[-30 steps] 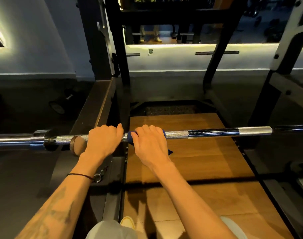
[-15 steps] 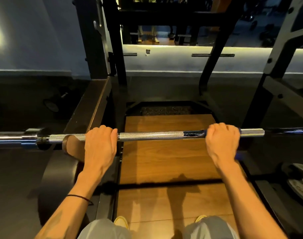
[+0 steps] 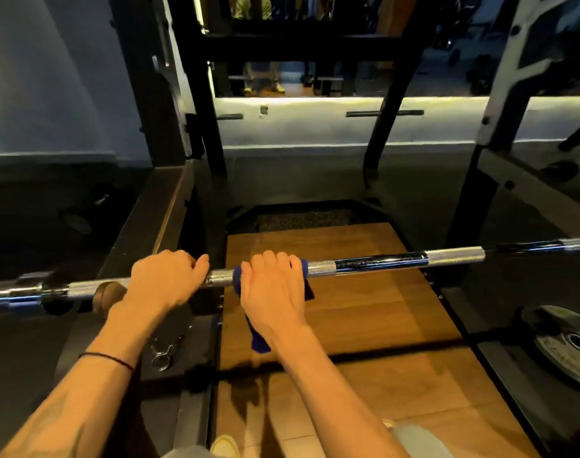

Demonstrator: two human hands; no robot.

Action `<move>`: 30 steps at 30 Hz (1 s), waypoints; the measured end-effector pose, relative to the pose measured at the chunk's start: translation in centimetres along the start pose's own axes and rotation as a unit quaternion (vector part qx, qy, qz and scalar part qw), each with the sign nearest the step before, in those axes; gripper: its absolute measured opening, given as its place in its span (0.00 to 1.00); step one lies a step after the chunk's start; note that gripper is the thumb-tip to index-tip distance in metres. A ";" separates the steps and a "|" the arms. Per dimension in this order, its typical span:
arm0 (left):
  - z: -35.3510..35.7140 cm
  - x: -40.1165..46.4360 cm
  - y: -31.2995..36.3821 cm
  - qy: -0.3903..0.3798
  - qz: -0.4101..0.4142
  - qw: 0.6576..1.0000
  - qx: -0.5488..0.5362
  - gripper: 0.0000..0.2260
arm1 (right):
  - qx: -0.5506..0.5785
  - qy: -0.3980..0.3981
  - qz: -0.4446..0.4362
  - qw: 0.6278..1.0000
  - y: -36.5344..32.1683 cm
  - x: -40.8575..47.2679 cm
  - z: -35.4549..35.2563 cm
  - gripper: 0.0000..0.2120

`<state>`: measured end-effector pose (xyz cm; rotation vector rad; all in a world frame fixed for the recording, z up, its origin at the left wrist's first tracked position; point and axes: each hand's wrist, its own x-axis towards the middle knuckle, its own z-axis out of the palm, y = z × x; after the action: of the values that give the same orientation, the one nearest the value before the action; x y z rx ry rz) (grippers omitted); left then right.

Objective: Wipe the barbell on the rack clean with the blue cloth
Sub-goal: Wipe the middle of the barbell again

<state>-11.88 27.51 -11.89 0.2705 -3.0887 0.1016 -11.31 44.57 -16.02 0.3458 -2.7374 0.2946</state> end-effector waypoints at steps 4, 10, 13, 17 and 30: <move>0.1 1.0 -0.3 -0.096 0.121 0.982 0.112 0.12 | -0.012 -0.022 -0.051 0.998 0.6 0.1 0.3 0.15; 1.9 -1.4 -0.4 0.099 0.048 0.989 0.101 0.12 | -0.023 0.041 -0.037 0.998 8.5 0.0 -1.3 0.18; 3.3 -1.5 -0.3 0.139 0.048 0.989 0.015 0.11 | -0.054 0.084 0.014 0.995 16.9 -0.4 -2.6 0.17; 4.4 -2.4 0.0 0.260 0.083 0.961 -0.028 0.16 | -0.090 0.107 0.069 0.988 24.0 -1.2 -4.0 0.16; 7.1 -4.6 -0.4 0.276 0.093 0.917 -0.273 0.17 | 0.010 0.042 -0.037 0.998 -0.9 -0.6 0.5 0.16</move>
<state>-7.53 27.39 -19.15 -0.0722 -2.4382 -0.5688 -10.73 43.70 -16.59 0.4284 -2.6353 0.3099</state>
